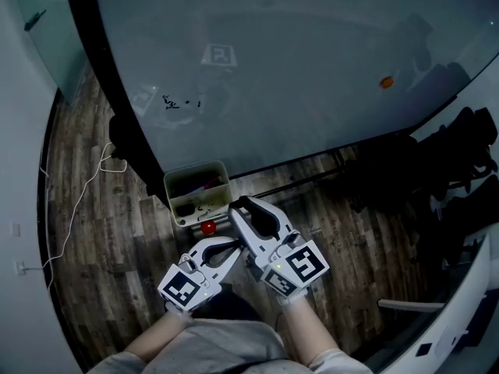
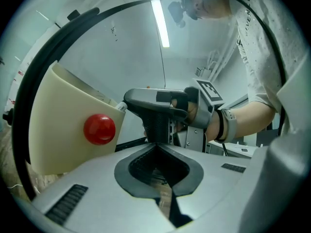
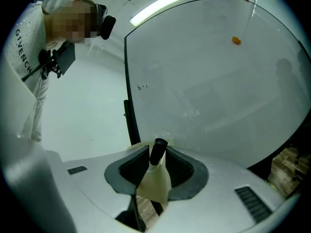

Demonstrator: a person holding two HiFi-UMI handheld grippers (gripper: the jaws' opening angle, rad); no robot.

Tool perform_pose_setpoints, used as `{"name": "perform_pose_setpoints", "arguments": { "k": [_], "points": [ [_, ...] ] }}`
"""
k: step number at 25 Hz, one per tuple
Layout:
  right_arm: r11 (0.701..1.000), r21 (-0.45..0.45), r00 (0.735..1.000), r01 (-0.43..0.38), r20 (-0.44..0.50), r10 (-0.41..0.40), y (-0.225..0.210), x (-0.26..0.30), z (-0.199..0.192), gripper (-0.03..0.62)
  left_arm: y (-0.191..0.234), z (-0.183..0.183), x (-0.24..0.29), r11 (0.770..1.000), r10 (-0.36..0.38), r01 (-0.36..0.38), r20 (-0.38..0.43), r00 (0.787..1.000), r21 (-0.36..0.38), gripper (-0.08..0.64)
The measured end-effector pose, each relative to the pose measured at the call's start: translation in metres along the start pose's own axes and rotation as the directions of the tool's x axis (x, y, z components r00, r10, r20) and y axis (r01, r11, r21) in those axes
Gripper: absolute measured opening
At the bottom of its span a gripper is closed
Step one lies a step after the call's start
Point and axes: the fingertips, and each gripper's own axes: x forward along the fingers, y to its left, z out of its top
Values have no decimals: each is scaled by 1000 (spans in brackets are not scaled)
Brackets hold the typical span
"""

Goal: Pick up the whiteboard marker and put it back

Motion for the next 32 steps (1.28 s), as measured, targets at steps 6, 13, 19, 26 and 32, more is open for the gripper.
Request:
{"name": "perform_pose_setpoints", "arguments": {
  "k": [6, 13, 19, 26, 32],
  "points": [
    [999, -33, 1000, -14, 17, 14, 9, -2, 5, 89, -2, 0, -3, 1000, 0, 0, -1, 1000, 2, 15],
    [999, -47, 999, -7, 38, 9, 16, -3, 13, 80, -3, 4, -10, 1000, 4, -4, 0, 1000, 5, 15],
    [998, -56, 998, 0, 67, 4, 24, -5, 23, 80, -4, 3, -19, 1000, 1, -1, -1, 1000, -3, 15],
    [997, -76, 996, 25, 86, -19, 30, -9, 34, 80, -7, 5, -28, 1000, -12, 12, 6, 1000, -20, 15],
    [994, -96, 994, 45, 99, -35, 38, -13, 43, 80, -4, 12, -38, 1000, 12, -13, -53, 998, -14, 15]
  ]
}}
